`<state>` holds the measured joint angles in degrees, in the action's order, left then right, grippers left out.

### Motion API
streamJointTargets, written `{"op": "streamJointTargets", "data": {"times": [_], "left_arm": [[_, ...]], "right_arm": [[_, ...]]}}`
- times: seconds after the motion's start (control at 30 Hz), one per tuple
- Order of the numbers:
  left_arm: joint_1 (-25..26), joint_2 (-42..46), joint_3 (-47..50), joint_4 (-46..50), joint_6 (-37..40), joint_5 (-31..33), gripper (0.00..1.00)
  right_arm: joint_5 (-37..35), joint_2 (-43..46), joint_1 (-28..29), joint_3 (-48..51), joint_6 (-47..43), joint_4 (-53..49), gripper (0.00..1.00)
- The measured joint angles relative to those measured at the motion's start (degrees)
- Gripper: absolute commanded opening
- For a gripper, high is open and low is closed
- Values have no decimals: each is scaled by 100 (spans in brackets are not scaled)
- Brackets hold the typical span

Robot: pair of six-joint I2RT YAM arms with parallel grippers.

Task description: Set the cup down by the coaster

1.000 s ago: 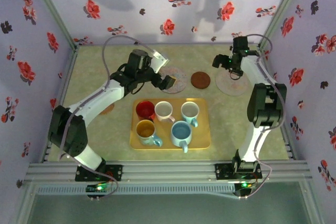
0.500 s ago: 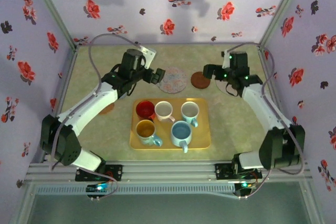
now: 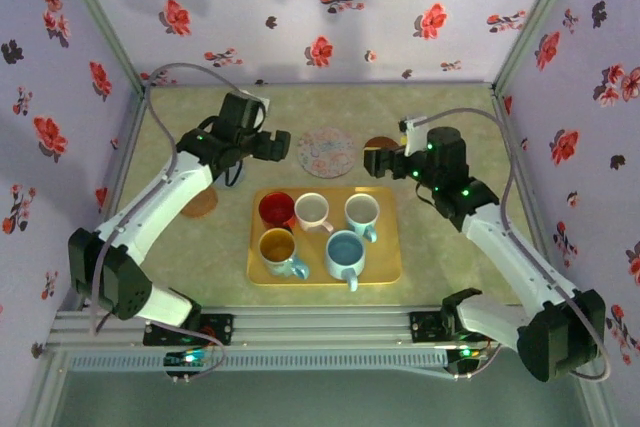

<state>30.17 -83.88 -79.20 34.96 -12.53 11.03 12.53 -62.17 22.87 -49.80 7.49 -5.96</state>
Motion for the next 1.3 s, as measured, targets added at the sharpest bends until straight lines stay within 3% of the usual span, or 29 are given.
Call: {"op": "streamJointTargets", "data": {"times": [0.4, 0.47, 0.57, 0.7, 0.87, 1.0, 1.3], "left_arm": [[-710, -1058, -306, 1137, -896, -2, 93], [-796, -1167, -306, 1167, -973, -4, 85], [-968, -1263, -306, 1176, -1088, -13, 66], [-1263, -1443, -306, 1158, -1185, -39, 49], [-1602, -1740, -238, 988, -1257, -129, 15], [-1784, -2013, -223, 868, -1257, -208, 1], [-1947, -2951, -341, 702, -1220, -227, 0]], "right_arm": [[66, -249, 859, 509, 63, 955, 100], [101, -417, 951, 509, 61, 1084, 100], [153, -658, 1058, 509, 61, 1215, 100], [269, -951, 1132, 507, 61, 1351, 100], [422, -1276, 1143, 378, 57, 1469, 100], [472, -1451, 1150, 214, 55, 1517, 100], [466, -1589, 1169, 42, 15, 1554, 100]]}}
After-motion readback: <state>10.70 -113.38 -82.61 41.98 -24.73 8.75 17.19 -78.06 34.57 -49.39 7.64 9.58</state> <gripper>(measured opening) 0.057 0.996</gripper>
